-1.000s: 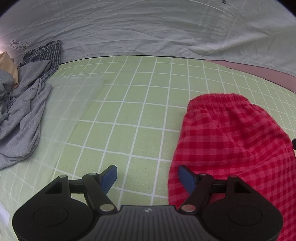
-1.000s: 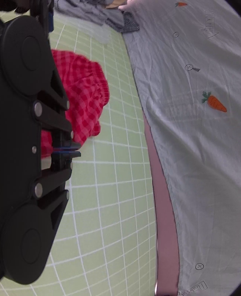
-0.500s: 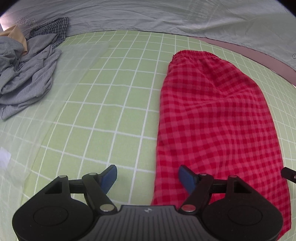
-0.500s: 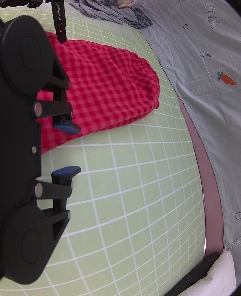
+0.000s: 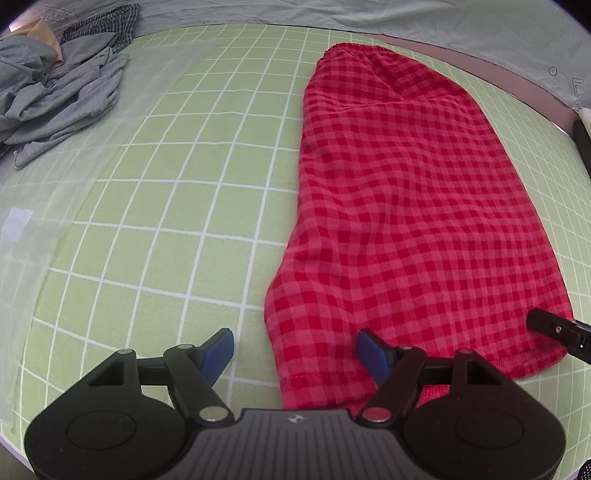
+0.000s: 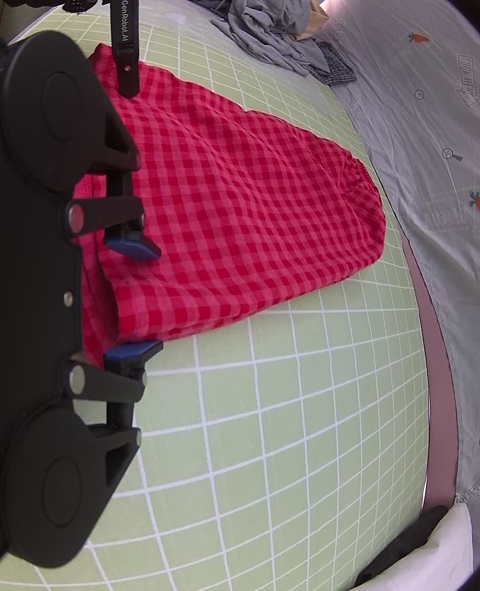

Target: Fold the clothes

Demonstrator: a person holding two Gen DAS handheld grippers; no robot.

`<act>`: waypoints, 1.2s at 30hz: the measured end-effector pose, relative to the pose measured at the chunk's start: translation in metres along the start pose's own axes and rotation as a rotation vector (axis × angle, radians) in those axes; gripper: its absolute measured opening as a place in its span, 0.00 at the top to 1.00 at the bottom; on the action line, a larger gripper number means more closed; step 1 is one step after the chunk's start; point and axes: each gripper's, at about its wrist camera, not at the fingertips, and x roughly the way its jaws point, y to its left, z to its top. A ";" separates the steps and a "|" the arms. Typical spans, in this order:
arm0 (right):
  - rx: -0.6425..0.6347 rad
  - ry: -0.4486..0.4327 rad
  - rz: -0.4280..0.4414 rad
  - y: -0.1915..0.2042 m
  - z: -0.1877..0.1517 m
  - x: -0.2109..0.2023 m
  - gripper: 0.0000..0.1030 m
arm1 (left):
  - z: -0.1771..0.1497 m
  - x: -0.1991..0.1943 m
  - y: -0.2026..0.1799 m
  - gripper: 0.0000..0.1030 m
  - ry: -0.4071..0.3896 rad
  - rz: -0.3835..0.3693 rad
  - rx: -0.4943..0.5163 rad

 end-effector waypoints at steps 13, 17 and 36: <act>-0.061 -0.006 0.071 0.018 -0.030 -0.023 0.94 | -0.028 -0.018 -0.016 0.90 -0.043 -0.075 0.066; -0.066 -0.023 0.106 0.024 -0.029 -0.037 0.95 | -0.023 -0.035 -0.003 0.91 -0.070 -0.120 0.020; -0.028 -0.263 0.205 0.045 0.076 -0.052 0.95 | 0.097 -0.075 -0.002 0.92 -0.298 -0.166 -0.009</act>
